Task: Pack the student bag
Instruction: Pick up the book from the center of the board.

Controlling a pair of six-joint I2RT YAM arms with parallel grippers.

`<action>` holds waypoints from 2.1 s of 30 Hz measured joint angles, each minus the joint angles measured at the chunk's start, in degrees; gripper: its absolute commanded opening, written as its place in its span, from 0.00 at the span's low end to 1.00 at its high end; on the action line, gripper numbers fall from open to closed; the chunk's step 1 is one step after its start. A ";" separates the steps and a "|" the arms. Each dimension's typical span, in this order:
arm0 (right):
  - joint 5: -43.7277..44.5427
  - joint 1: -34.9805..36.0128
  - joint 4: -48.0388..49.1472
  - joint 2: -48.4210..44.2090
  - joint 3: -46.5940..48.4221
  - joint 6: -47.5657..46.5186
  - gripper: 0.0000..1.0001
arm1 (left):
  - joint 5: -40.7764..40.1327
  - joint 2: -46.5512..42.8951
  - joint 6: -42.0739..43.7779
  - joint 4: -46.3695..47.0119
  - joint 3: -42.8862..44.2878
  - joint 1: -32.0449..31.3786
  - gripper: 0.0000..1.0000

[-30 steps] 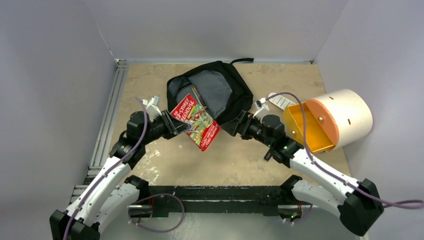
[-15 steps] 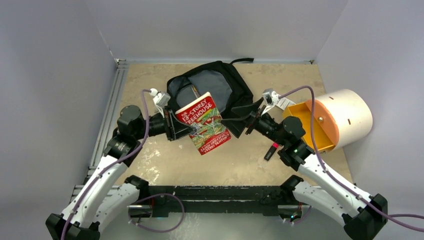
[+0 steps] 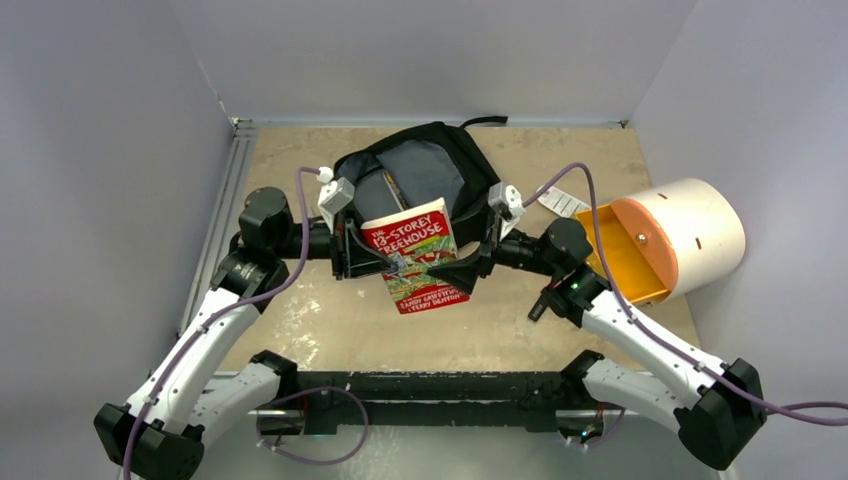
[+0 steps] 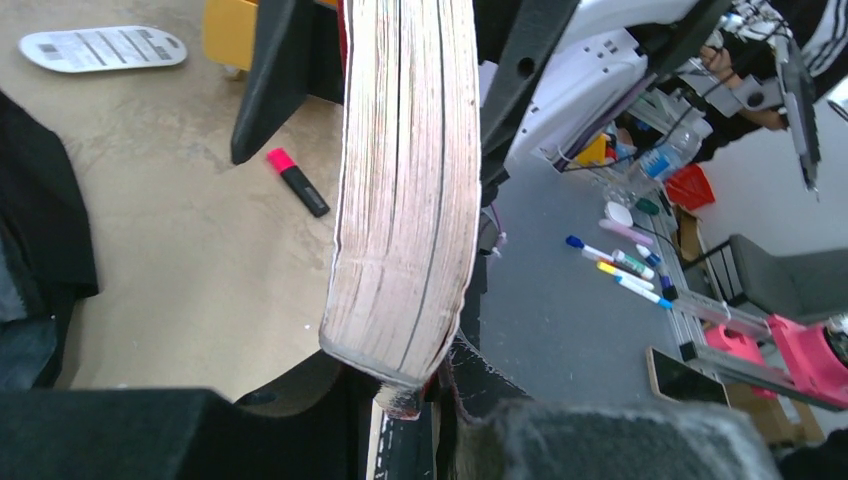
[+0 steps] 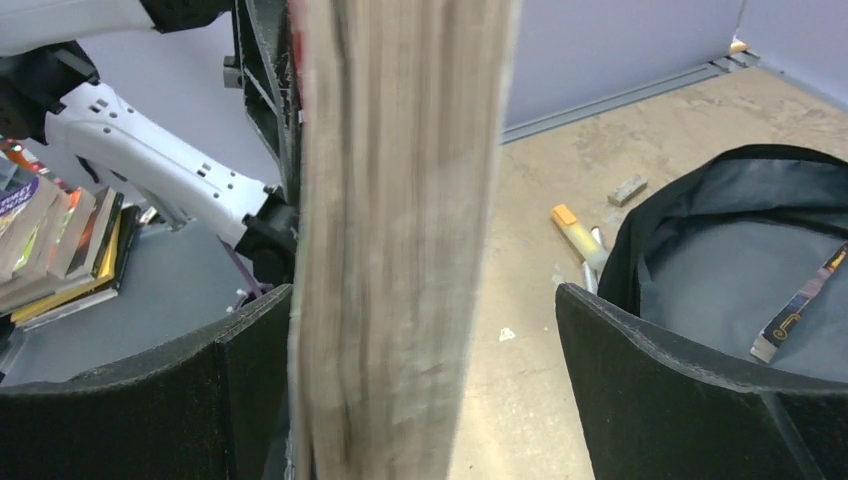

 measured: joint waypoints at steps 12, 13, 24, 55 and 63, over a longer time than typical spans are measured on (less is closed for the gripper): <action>-9.62 -0.02 1.88 4.72 3.56 0.09 0.76 | 6.58 3.30 4.59 -3.78 2.40 0.00 0.00; -10.34 0.00 2.08 5.40 4.11 0.26 0.71 | 6.54 3.61 4.92 -4.11 2.62 0.00 0.00; -16.11 -0.02 2.51 9.07 6.64 1.68 0.03 | 5.31 6.67 7.65 -6.75 5.77 0.04 0.00; 29.90 -0.24 55.74 10.99 -5.84 46.51 0.00 | -27.58 -9.33 -23.19 32.52 -6.84 0.00 0.73; 35.19 0.26 54.45 18.75 -0.35 49.24 0.00 | -31.47 -0.81 -33.44 45.03 -6.97 0.09 0.75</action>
